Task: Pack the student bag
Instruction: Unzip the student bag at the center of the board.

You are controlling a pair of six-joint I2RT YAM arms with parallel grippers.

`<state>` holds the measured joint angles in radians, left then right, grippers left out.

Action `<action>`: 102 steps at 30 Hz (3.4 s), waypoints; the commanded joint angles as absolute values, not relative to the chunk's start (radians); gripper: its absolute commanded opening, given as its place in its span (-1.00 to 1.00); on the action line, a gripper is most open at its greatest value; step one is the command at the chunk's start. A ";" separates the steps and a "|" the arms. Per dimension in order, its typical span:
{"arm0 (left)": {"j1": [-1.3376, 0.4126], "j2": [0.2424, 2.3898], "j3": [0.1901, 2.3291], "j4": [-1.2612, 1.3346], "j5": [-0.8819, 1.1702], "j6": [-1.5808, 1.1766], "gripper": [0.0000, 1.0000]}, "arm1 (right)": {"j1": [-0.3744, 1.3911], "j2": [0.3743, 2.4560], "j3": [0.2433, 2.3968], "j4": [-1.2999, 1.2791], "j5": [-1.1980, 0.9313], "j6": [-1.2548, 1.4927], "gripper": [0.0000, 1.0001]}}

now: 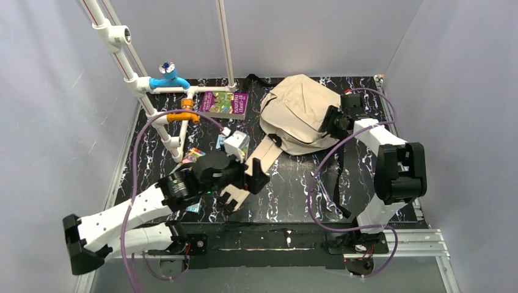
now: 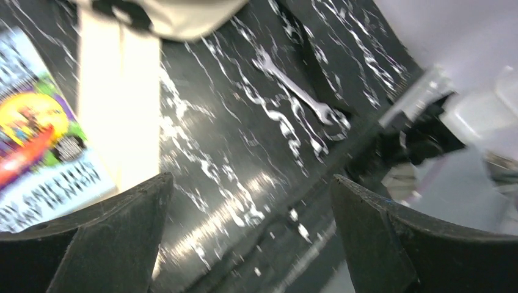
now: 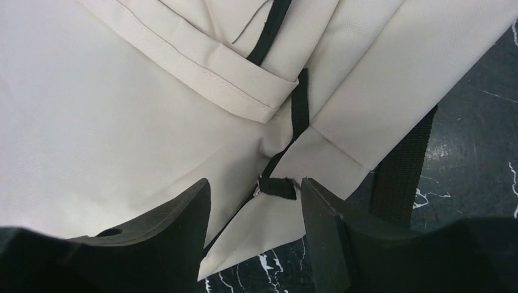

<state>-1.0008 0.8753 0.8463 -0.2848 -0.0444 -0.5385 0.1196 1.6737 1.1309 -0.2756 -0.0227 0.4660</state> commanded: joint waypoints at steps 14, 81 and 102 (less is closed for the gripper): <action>-1.153 1.214 1.034 0.025 -0.550 -0.219 0.99 | 0.152 1.736 1.103 -0.147 0.034 0.339 -0.66; -1.062 1.067 1.088 -0.384 -0.247 -0.568 0.99 | -0.031 1.096 0.961 0.142 -0.359 0.851 -0.97; -1.000 1.464 1.265 -0.230 -0.021 -0.511 0.99 | -0.020 0.969 0.685 -0.551 -0.535 0.466 -0.86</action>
